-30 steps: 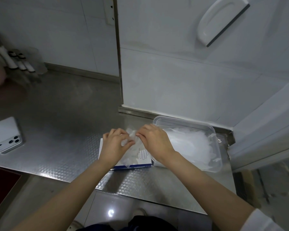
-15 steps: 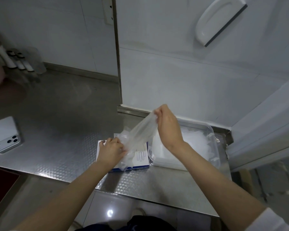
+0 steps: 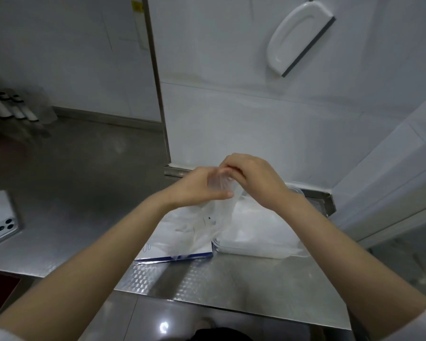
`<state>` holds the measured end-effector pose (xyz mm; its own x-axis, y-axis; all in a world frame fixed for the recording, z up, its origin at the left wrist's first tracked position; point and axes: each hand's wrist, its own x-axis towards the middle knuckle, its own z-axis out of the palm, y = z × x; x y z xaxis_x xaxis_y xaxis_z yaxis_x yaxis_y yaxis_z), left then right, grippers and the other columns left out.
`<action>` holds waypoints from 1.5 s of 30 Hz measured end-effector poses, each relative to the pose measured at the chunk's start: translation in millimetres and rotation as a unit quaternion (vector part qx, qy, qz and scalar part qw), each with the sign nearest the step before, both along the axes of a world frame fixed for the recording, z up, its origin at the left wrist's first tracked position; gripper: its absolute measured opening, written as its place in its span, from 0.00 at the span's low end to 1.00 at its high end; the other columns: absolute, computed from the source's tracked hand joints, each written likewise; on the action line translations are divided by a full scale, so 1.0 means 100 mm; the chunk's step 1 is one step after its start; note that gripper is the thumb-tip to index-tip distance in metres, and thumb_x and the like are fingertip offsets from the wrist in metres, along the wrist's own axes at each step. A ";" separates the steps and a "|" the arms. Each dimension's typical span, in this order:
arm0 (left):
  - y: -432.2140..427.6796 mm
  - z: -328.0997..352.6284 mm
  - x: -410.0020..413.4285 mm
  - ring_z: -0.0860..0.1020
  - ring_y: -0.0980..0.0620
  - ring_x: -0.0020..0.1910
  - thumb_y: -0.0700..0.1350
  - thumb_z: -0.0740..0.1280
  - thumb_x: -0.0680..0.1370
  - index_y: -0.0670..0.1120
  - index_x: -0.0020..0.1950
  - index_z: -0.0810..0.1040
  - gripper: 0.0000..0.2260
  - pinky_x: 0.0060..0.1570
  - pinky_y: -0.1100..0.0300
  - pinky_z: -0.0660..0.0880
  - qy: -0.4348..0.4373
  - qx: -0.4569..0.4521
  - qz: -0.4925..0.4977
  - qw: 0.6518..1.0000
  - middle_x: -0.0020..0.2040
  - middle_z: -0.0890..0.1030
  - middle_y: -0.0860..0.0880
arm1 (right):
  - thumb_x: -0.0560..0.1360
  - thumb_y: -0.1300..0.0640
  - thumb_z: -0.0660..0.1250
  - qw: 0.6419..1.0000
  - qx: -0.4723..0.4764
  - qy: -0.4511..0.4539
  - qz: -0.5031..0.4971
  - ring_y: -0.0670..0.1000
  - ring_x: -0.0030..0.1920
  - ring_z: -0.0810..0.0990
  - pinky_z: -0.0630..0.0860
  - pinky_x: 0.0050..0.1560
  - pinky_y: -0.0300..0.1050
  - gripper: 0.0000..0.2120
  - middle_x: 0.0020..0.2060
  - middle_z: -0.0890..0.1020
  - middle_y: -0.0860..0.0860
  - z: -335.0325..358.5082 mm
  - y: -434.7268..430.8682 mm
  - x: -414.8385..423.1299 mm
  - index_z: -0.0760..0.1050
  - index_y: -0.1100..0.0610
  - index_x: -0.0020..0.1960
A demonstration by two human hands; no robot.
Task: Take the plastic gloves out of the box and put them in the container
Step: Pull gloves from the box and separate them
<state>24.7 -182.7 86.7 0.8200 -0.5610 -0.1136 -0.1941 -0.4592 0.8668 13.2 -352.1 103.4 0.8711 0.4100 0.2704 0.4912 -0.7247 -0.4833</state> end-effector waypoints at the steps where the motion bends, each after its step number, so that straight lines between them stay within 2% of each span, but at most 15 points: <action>1: -0.04 -0.01 0.01 0.78 0.62 0.46 0.44 0.71 0.74 0.47 0.54 0.80 0.09 0.50 0.66 0.73 -0.012 -0.001 0.004 1.000 0.46 0.81 0.55 | 0.78 0.56 0.63 0.999 0.045 -0.001 -0.017 0.44 0.43 0.73 0.71 0.48 0.41 0.05 0.40 0.76 0.44 -0.01 -0.01 0.00 0.77 0.54 0.50; 4: -0.11 -0.03 0.04 0.80 0.57 0.41 0.39 0.68 0.76 0.40 0.49 0.81 0.04 0.44 0.67 0.75 -0.001 -0.074 0.045 0.996 0.42 0.82 0.48 | 0.73 0.53 0.70 0.966 0.221 0.064 -0.116 0.43 0.53 0.75 0.69 0.58 0.33 0.21 0.53 0.77 0.46 -0.15 -0.11 -0.01 0.69 0.55 0.63; 7: -0.15 0.01 0.06 0.78 0.58 0.35 0.36 0.67 0.76 0.41 0.47 0.79 0.02 0.39 0.69 0.74 0.038 -0.149 0.043 0.987 0.39 0.80 0.48 | 0.69 0.48 0.72 0.920 0.259 0.260 -0.136 0.45 0.61 0.74 0.69 0.65 0.40 0.35 0.63 0.75 0.50 -0.36 -0.25 -0.04 0.62 0.57 0.70; 11: -0.17 0.02 0.11 0.79 0.61 0.39 0.36 0.66 0.77 0.46 0.46 0.79 0.06 0.41 0.69 0.74 0.073 -0.161 0.026 0.984 0.41 0.82 0.52 | 0.74 0.59 0.69 0.873 0.304 0.378 -0.050 0.46 0.50 0.81 0.75 0.57 0.39 0.12 0.49 0.83 0.53 -0.46 -0.40 -0.11 0.76 0.57 0.57; 13: -0.17 0.02 0.15 0.80 0.61 0.42 0.37 0.65 0.78 0.48 0.48 0.80 0.07 0.42 0.69 0.75 0.092 -0.152 0.020 0.984 0.43 0.83 0.53 | 0.74 0.63 0.68 0.869 0.335 0.362 -0.040 0.42 0.40 0.79 0.75 0.50 0.35 0.03 0.37 0.82 0.47 -0.44 -0.45 -0.11 0.78 0.57 0.45; 15: -0.14 0.02 0.18 0.80 0.63 0.41 0.39 0.64 0.79 0.47 0.50 0.80 0.07 0.39 0.71 0.74 0.106 -0.135 0.033 0.985 0.44 0.83 0.53 | 0.75 0.64 0.67 0.869 0.354 0.342 -0.057 0.40 0.35 0.75 0.73 0.44 0.32 0.07 0.32 0.78 0.45 -0.40 -0.50 -0.09 0.77 0.57 0.39; 18: -0.11 -0.02 0.27 0.78 0.64 0.33 0.39 0.64 0.79 0.45 0.54 0.80 0.07 0.34 0.73 0.71 0.081 -0.089 0.077 0.990 0.38 0.82 0.55 | 0.76 0.62 0.67 0.875 0.368 0.290 -0.121 0.42 0.32 0.75 0.71 0.38 0.33 0.07 0.32 0.79 0.48 -0.37 -0.62 -0.01 0.75 0.57 0.38; 21: -0.11 -0.07 0.33 0.81 0.58 0.40 0.40 0.66 0.77 0.45 0.52 0.81 0.06 0.43 0.68 0.75 0.068 -0.086 0.098 0.989 0.42 0.83 0.52 | 0.76 0.63 0.67 0.880 0.376 0.228 -0.179 0.43 0.30 0.78 0.77 0.38 0.38 0.08 0.29 0.81 0.49 -0.33 -0.72 0.08 0.73 0.57 0.39; 24: -0.24 -0.01 0.37 0.80 0.61 0.47 0.40 0.70 0.75 0.47 0.51 0.79 0.07 0.49 0.70 0.75 0.012 -0.100 0.104 0.989 0.49 0.82 0.52 | 0.74 0.65 0.69 0.926 0.305 0.090 -0.205 0.39 0.32 0.77 0.74 0.39 0.32 0.08 0.33 0.79 0.47 -0.19 -0.79 0.10 0.73 0.56 0.40; 29: -0.46 0.07 0.43 0.77 0.61 0.43 0.37 0.69 0.74 0.50 0.40 0.78 0.08 0.48 0.72 0.70 -0.125 -0.134 0.151 0.971 0.41 0.80 0.57 | 0.73 0.66 0.70 0.952 0.203 -0.149 -0.177 0.40 0.41 0.75 0.69 0.46 0.28 0.08 0.39 0.77 0.41 0.08 -0.77 -0.03 0.74 0.54 0.45; 33: -0.41 -0.20 0.43 0.74 0.56 0.48 0.35 0.71 0.72 0.47 0.45 0.78 0.07 0.50 0.75 0.65 -0.203 -0.032 0.110 0.972 0.47 0.76 0.54 | 0.72 0.65 0.68 0.971 0.095 -0.187 -0.117 0.38 0.41 0.70 0.68 0.46 0.27 0.04 0.41 0.76 0.44 -0.10 -0.74 -0.24 0.78 0.58 0.45; 38: -0.33 -0.60 0.43 0.70 0.50 0.57 0.31 0.69 0.70 0.52 0.38 0.79 0.14 0.58 0.56 0.64 -0.226 0.149 -0.035 0.962 0.50 0.74 0.55 | 0.70 0.65 0.71 0.997 -0.013 -0.021 -0.071 0.41 0.46 0.73 0.71 0.46 0.34 0.13 0.46 0.81 0.47 -0.73 -0.65 -0.50 0.79 0.54 0.53; 41: -0.41 -0.65 0.38 0.65 0.52 0.64 0.40 0.67 0.76 0.51 0.46 0.81 0.07 0.63 0.58 0.57 -0.251 0.253 -0.108 0.928 0.61 0.72 0.52 | 0.75 0.66 0.65 0.994 -0.059 0.078 -0.056 0.43 0.51 0.74 0.68 0.49 0.30 0.17 0.56 0.78 0.46 -0.98 -0.55 -0.56 0.75 0.52 0.62; 43: -0.48 -0.70 0.37 0.62 0.52 0.68 0.38 0.65 0.77 0.52 0.53 0.81 0.11 0.65 0.59 0.55 -0.264 0.309 -0.142 0.903 0.66 0.69 0.52 | 0.77 0.67 0.62 0.987 -0.070 0.130 -0.067 0.42 0.51 0.74 0.61 0.46 0.26 0.19 0.60 0.75 0.46 -1.12 -0.51 -0.56 0.72 0.52 0.65; 45: -0.56 -0.73 0.37 0.58 0.50 0.71 0.33 0.63 0.76 0.52 0.60 0.78 0.18 0.68 0.57 0.52 -0.266 0.354 -0.155 0.883 0.70 0.66 0.50 | 0.77 0.66 0.62 0.980 -0.049 0.176 -0.079 0.42 0.48 0.74 0.64 0.47 0.28 0.19 0.61 0.74 0.47 -1.23 -0.47 -0.54 0.72 0.52 0.65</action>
